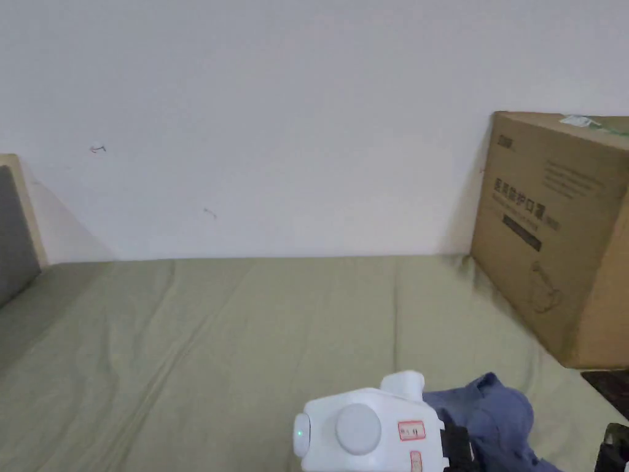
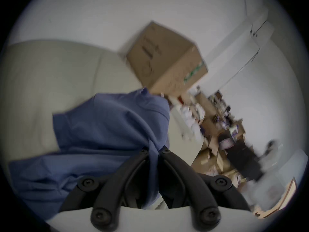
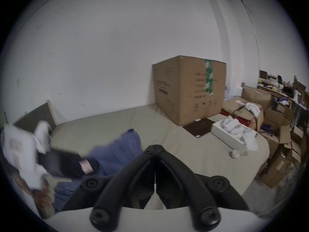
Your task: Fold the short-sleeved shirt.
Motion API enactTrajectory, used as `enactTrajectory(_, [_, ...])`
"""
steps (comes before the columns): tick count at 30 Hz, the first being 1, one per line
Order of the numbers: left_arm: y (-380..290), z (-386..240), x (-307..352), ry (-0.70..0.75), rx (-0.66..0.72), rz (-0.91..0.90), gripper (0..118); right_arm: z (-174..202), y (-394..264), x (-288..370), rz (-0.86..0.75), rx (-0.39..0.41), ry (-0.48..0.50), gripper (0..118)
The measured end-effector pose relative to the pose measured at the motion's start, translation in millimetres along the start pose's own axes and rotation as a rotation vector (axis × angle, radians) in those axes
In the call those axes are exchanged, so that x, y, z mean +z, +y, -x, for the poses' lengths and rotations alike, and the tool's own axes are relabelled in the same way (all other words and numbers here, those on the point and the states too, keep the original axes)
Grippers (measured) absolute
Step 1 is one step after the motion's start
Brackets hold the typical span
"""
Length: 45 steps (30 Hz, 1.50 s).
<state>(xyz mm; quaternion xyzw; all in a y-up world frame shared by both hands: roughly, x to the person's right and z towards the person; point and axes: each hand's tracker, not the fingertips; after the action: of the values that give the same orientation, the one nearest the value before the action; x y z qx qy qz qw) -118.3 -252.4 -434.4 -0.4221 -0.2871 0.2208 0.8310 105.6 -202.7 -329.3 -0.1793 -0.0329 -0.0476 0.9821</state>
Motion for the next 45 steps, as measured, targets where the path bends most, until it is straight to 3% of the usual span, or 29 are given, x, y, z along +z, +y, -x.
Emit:
enactTrajectory(4, [-63.3,20.5,-83.3,0.114,0.049,0.232,7,-31.8,-21.9,-6.2,0.085,-0.045,-0.067,0])
enactTrajectory(8, [-85.2,36.0,-103.7,0.133,0.027,0.264,10,-47.6,-41.1,-10.3,0.143,-0.066,-0.078,0])
enactTrajectory(9, [-83.3,38.1,-99.1,0.137,0.029,0.264,19,-48.3,-43.9,-12.0,0.155,-0.062,-0.084,0])
enactTrajectory(10, [-79.6,37.8,-93.7,0.163,0.023,0.263,42,-48.2,-46.1,-14.0,0.166,-0.056,-0.086,0])
enactTrajectory(11, [-75.7,36.8,-89.5,0.167,0.003,0.268,92,-43.1,-48.2,-12.1,0.17,-0.054,-0.085,0])
enactTrajectory(12, [-73.2,35.8,-83.7,0.169,-0.018,0.27,116,-41.3,-49.0,-13.4,0.174,-0.055,-0.083,0])
enactTrajectory(13, [-67.9,33.0,-70.5,0.159,-0.044,0.237,118,-38.8,-48.9,-15.3,0.181,-0.056,-0.078,0])
enactTrajectory(14, [-63.5,31.6,-53.5,0.13,-0.06,0.16,109,-35.9,-48.2,-16.8,0.186,-0.057,-0.072,0])
enactTrajectory(16, [-56.2,39.2,-27.9,0.149,-0.045,0.134,103,-23.7,-46.7,-15.4,0.188,-0.042,-0.051,0])
enactTrajectory(17, [-50.7,45.2,-13.6,0.156,-0.017,0.115,89,-18.8,-45.8,-15.0,0.19,-0.027,-0.037,0])
enactTrajectory(18, [-50.1,51.5,0.6,0.155,0.01,0.085,64,-14.2,-45.7,-14.2,0.183,-0.012,-0.02,0])
enactTrajectory(20, [-55.1,67.7,29.6,0.233,0.031,0.031,0,-2.6,-47.3,-13.4,0.178,0.019,0.011,0])
enactTrajectory(23, [-76.1,94.5,61.1,0.439,0.056,-0.02,0,18.5,-52.4,-13.5,0.196,0.037,0.053,0])
enactTrajectory(27, [-102.2,136.0,111.4,0.476,0.251,-0.109,0,40.7,-57.4,-22.2,0.228,0.063,0.102,0])
enactTrajectory(31, [-92.7,167.5,154.4,0.637,0.234,-0.14,0,62.8,-53.2,-29.3,0.217,0.121,0.152,0])
enactTrajectory(35, [-65.6,203.3,183.0,0.71,0.239,-0.156,1,78.6,-53.0,-36.2,0.218,0.133,0.188,0])
enactTrajectory(36, [-58.7,211.9,183.9,0.732,0.228,-0.138,13,81.5,-54.3,-38.4,0.224,0.134,0.194,0])
enactTrajectory(38, [-46.9,229.4,178.5,0.771,0.203,-0.065,65,87.4,-58.7,-42.4,0.241,0.137,0.207,0])
enactTrajectory(39, [-44.0,237.3,174.0,0.781,0.225,-0.048,82,89.0,-60.7,-43.7,0.249,0.142,0.211,0])
enactTrajectory(40, [-41.6,248.0,166.7,0.755,0.248,-0.017,89,90.7,-63.6,-45.0,0.258,0.148,0.212,0])
enactTrajectory(45, [-49.4,295.4,121.7,0.717,0.373,0.126,86,89.4,-72.5,-50.8,0.303,0.162,0.203,0])
